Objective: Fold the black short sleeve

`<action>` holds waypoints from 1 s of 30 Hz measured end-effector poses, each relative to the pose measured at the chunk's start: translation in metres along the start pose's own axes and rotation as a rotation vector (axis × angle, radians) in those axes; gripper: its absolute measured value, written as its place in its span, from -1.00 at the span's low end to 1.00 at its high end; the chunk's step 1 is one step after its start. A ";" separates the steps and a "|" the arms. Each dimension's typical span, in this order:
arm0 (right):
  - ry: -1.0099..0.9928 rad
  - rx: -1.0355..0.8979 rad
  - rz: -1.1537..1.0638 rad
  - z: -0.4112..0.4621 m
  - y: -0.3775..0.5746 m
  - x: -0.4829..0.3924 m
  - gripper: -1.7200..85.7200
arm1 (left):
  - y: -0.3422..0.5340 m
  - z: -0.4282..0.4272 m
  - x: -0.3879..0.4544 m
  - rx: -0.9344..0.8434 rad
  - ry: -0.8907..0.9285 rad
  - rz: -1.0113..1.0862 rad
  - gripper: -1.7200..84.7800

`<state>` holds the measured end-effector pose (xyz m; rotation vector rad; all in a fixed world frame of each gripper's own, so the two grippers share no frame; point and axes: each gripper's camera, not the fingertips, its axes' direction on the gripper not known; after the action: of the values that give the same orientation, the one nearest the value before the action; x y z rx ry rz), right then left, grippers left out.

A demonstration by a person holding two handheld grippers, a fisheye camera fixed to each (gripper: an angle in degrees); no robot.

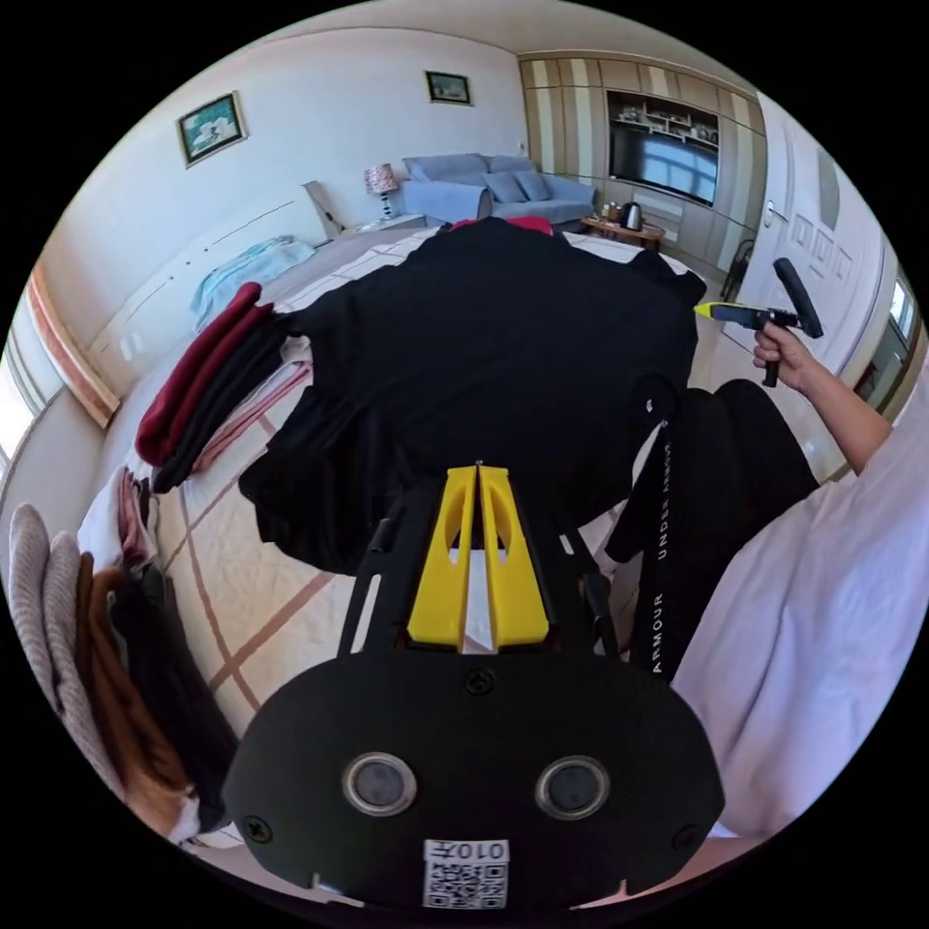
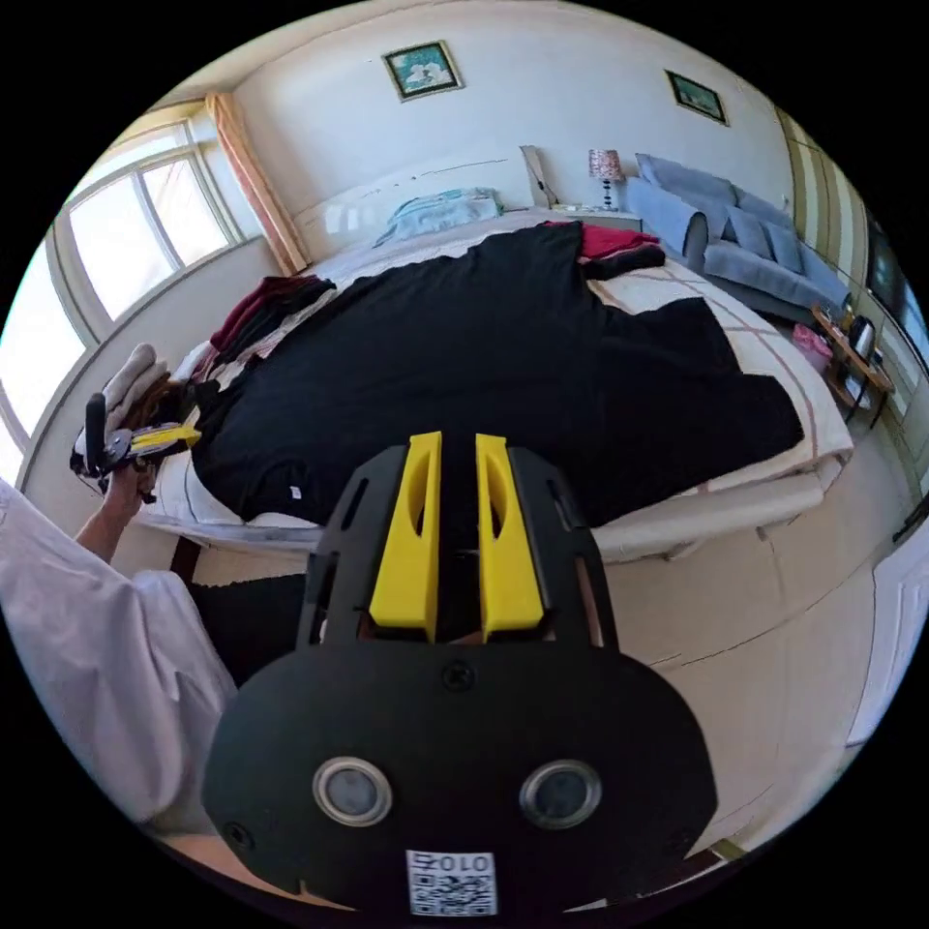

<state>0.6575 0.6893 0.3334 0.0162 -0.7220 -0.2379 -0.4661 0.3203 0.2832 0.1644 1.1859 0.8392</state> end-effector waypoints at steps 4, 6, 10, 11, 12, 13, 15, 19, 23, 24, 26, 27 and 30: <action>-0.014 -0.144 -0.099 0.049 0.001 -0.042 -0.84 | 0.006 0.038 0.006 -0.114 0.048 0.042 -0.96; -0.004 -0.240 -0.128 0.066 0.003 -0.052 -0.84 | 0.014 0.034 -0.007 -0.069 0.102 -0.026 -0.96; 0.047 -0.169 -0.177 0.051 0.005 -0.072 -0.84 | 0.028 -0.023 -0.061 0.046 -0.025 -0.314 -0.92; 0.076 -0.151 -0.191 0.047 0.005 -0.079 -0.84 | 0.032 -0.037 -0.079 0.048 -0.112 -0.389 -0.89; 0.095 -0.130 -0.204 0.045 0.004 -0.084 -0.84 | 0.034 -0.040 -0.088 0.049 -0.137 -0.416 -0.87; 0.100 -0.118 -0.208 0.045 0.003 -0.087 -0.84 | 0.036 -0.041 -0.106 0.040 -0.155 -0.464 -0.84; 0.091 -0.069 -0.207 0.044 -0.001 -0.095 -0.84 | 0.038 -0.030 -0.131 0.010 -0.113 -0.522 -0.81; 0.104 -0.042 -0.249 0.041 -0.002 -0.109 -0.84 | 0.046 0.006 -0.170 -0.001 0.003 -0.666 -0.81; 0.163 -0.015 -0.247 0.041 0.012 -0.111 -0.85 | 0.066 0.004 -0.187 0.150 0.126 -0.739 -0.92; 0.144 -0.017 -0.234 0.043 0.017 -0.107 -0.85 | 0.070 -0.002 -0.190 0.174 0.125 -0.744 -0.92; 0.128 -0.043 -0.220 0.050 0.024 -0.101 -0.86 | 0.090 -0.028 -0.204 0.213 0.080 -0.778 -0.94; 0.126 -0.060 -0.216 0.057 0.029 -0.099 -0.86 | 0.095 -0.035 -0.207 0.211 0.053 -0.783 -0.95; 0.115 -0.072 -0.218 0.070 0.037 -0.097 -0.87 | 0.110 -0.043 -0.218 0.105 -0.012 -0.796 -0.94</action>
<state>0.5493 0.7511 0.3264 0.0396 -0.5965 -0.4684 -0.5832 0.2420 0.4869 -0.2127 1.1507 0.0772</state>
